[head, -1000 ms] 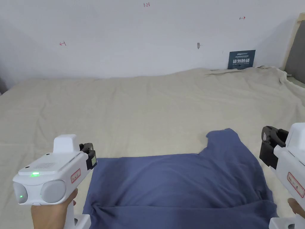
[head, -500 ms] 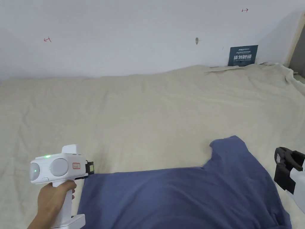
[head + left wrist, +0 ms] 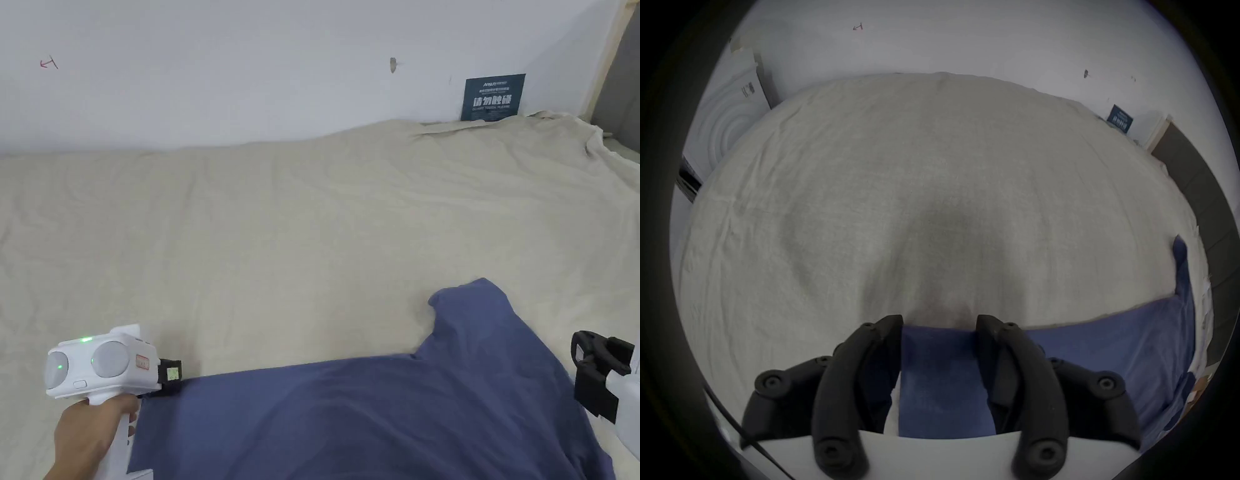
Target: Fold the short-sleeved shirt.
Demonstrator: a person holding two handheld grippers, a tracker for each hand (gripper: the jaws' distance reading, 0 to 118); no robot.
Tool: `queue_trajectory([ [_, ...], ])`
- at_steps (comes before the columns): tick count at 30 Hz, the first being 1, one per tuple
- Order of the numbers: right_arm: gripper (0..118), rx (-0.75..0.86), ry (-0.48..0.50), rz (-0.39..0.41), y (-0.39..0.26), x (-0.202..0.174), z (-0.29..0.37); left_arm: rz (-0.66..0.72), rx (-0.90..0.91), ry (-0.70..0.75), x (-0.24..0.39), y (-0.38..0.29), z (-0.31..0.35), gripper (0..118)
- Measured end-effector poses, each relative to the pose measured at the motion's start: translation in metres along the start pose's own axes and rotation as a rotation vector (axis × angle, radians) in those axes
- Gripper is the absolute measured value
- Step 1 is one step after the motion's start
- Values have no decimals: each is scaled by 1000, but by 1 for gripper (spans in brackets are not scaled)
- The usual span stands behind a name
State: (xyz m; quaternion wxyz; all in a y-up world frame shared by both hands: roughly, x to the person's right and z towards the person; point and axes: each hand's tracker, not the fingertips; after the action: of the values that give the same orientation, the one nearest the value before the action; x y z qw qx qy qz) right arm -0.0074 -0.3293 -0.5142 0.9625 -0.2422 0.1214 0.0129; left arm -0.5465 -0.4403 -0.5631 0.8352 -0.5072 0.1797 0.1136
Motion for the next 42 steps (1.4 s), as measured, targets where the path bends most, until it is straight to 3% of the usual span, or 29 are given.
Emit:
queue_trajectory([
  [3, 0, -28, 10, -12, 5, 6, -24, -64, 14, 6, -9, -1, -6, 18],
  [4, 0, -51, 10, -4, 8, 8, -36, -67, 19, -5, -9, 0, -5, 0],
  [6, 5, -92, 12, 18, 12, 13, -62, -61, 28, -29, -10, -3, -1, 0],
  [8, 41, -143, 5, 3, 16, 17, -91, -89, 81, -39, -9, -6, 8, 0],
  [10, 88, -223, 27, -3, 18, 24, -124, -88, 112, -73, -13, -10, 18, 0],
  [11, 97, -246, 20, 11, 17, 24, -140, -82, 127, -91, -14, -10, 23, 0],
  [12, 97, -273, 13, 9, 16, 25, -155, -85, 138, -103, -15, -10, 29, 0],
  [19, 96, -473, -23, 25, -1, 23, -232, -124, 169, -120, -20, -12, 47, 0],
  [21, 91, -507, -43, -7, -9, 25, -242, -123, 169, -122, -23, -12, 49, 0],
  [22, 80, -525, -59, -39, -12, 26, -244, -124, 169, -120, -20, -16, 52, 0],
  [25, 63, -496, -54, -17, -17, 21, -236, -122, 164, -120, -23, -18, 53, 0],
  [26, 51, -500, -51, -19, -16, 21, -234, -121, 162, -120, -22, -21, 54, 0],
  [27, 34, -502, -39, -19, -13, 21, -230, -119, 161, -120, -23, -22, 54, 0],
  [28, 2, -498, -20, -7, -10, 20, -226, -117, 158, -119, -24, -23, 54, 0],
  [32, 2, -438, 11, 32, 4, 18, -200, -106, 163, -111, -24, -31, 62, 0],
  [42, 2, -252, 175, -7, 39, 17, -60, -79, 214, -105, -35, -65, 114, 0],
])
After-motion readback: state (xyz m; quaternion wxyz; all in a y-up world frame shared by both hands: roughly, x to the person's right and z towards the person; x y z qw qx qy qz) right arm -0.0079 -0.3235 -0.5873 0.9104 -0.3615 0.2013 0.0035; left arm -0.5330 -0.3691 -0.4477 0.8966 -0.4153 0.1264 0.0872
